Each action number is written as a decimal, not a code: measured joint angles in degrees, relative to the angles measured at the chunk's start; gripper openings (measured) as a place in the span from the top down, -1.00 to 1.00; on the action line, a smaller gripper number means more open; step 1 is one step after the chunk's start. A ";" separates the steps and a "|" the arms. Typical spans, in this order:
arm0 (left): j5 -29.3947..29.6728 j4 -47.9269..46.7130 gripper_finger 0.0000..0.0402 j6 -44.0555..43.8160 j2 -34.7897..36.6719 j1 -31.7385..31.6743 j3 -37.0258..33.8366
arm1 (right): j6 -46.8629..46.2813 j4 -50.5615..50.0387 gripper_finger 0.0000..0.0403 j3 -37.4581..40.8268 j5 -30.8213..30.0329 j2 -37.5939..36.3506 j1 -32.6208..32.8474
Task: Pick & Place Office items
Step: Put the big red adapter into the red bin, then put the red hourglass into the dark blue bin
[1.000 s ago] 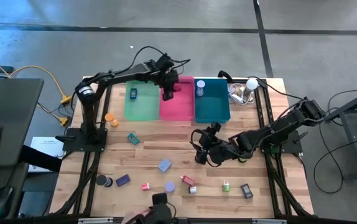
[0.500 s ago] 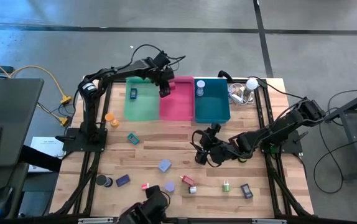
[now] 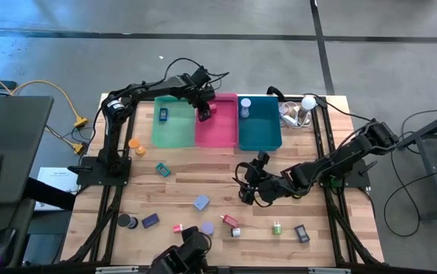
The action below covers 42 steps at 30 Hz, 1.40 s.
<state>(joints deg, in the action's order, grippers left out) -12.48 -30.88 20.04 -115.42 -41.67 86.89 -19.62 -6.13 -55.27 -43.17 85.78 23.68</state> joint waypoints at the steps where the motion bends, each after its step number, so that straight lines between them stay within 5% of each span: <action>1: -0.06 0.83 0.44 -0.58 0.00 0.01 0.00 | 0.14 0.02 -0.15 0.00 0.00 0.00 0.00; 13: -0.08 2.14 0.44 -3.46 -2.07 0.15 -0.07 | 0.44 0.37 -0.15 0.00 1.58 0.00 -0.04; 20: 0.42 2.47 0.08 -5.36 -2.23 0.20 -0.07 | 1.49 0.37 -0.15 0.00 1.59 0.00 -0.04; 28: 0.63 2.43 0.01 -6.64 -1.86 0.31 -0.05 | 1.95 0.37 -0.15 0.00 1.59 0.00 -0.04; 42: 1.86 1.46 0.00 -10.58 7.91 0.37 0.00 | 2.96 0.76 -0.15 0.00 1.59 0.00 -0.04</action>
<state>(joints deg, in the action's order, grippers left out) -10.61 -29.42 9.47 -107.50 -41.30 86.89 -16.67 -5.37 -55.27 -41.58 85.78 23.64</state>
